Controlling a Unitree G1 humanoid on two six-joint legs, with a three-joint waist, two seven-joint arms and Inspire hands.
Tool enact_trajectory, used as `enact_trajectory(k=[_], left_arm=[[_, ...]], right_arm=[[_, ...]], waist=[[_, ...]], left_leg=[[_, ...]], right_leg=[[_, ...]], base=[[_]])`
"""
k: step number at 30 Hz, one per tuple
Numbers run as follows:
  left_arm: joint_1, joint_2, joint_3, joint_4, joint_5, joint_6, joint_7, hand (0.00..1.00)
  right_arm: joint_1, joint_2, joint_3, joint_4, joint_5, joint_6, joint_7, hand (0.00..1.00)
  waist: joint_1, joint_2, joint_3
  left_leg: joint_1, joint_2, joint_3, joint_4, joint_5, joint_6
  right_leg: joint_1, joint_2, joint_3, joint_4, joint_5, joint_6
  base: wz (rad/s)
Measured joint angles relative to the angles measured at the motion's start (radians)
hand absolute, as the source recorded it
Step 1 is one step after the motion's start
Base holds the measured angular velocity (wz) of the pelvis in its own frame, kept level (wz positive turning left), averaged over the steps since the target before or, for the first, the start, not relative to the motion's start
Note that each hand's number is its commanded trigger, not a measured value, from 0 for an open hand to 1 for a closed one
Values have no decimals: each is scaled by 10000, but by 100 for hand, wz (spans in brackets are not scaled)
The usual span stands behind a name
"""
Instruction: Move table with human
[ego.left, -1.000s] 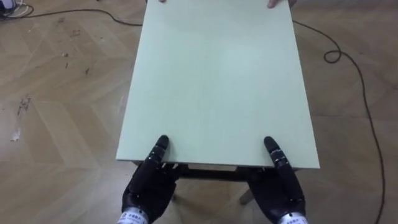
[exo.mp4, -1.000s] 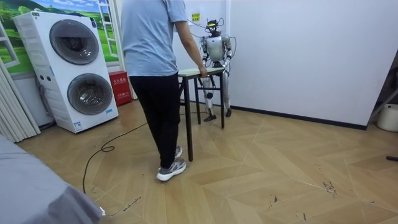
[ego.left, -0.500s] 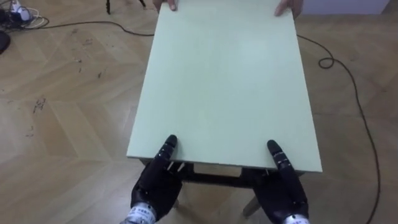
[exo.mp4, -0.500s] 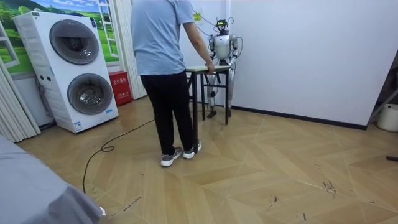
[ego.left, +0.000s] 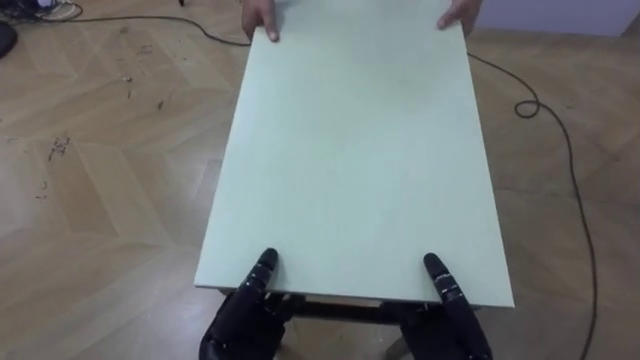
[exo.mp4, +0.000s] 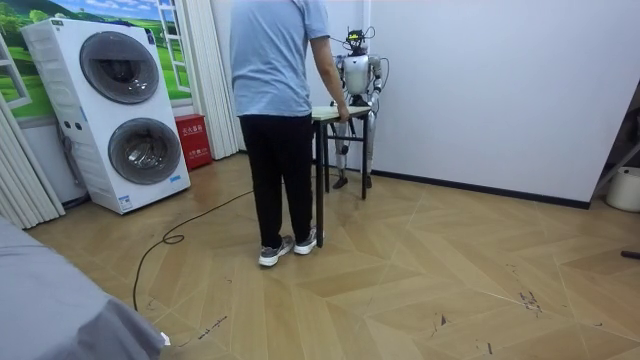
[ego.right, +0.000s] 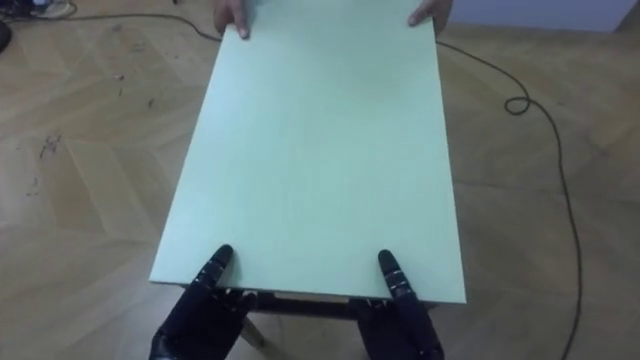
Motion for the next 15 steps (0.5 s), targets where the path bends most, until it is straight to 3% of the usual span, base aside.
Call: enact_trajectory(k=[5,12,15], left_arm=[[-1,13,-7,31,-21,-53,-8,100],[-70,116,-1,9,-48,-166,-151,100],[-20,132,-108,7,-90,-167,-419,100]], right_arm=[[-7,-38,117,-2,46,-128,30,100],[-98,-92,327,-15,176,-324,116,100],[-147,-216,312,-15,256,-409,113,100]], waist=[[27,-111,17],[33,-83,4],[272,-51,-3]], left_leg=[[-179,31,-236,2,62,-21],[-217,16,-498,-102,69,-34],[-214,17,-534,-137,71,-36]], right_leg=[[85,52,-197,-327,110,-31],[87,67,-322,-337,72,-17],[87,69,-355,-343,50,-15]], base=[[10],[6],[4]])
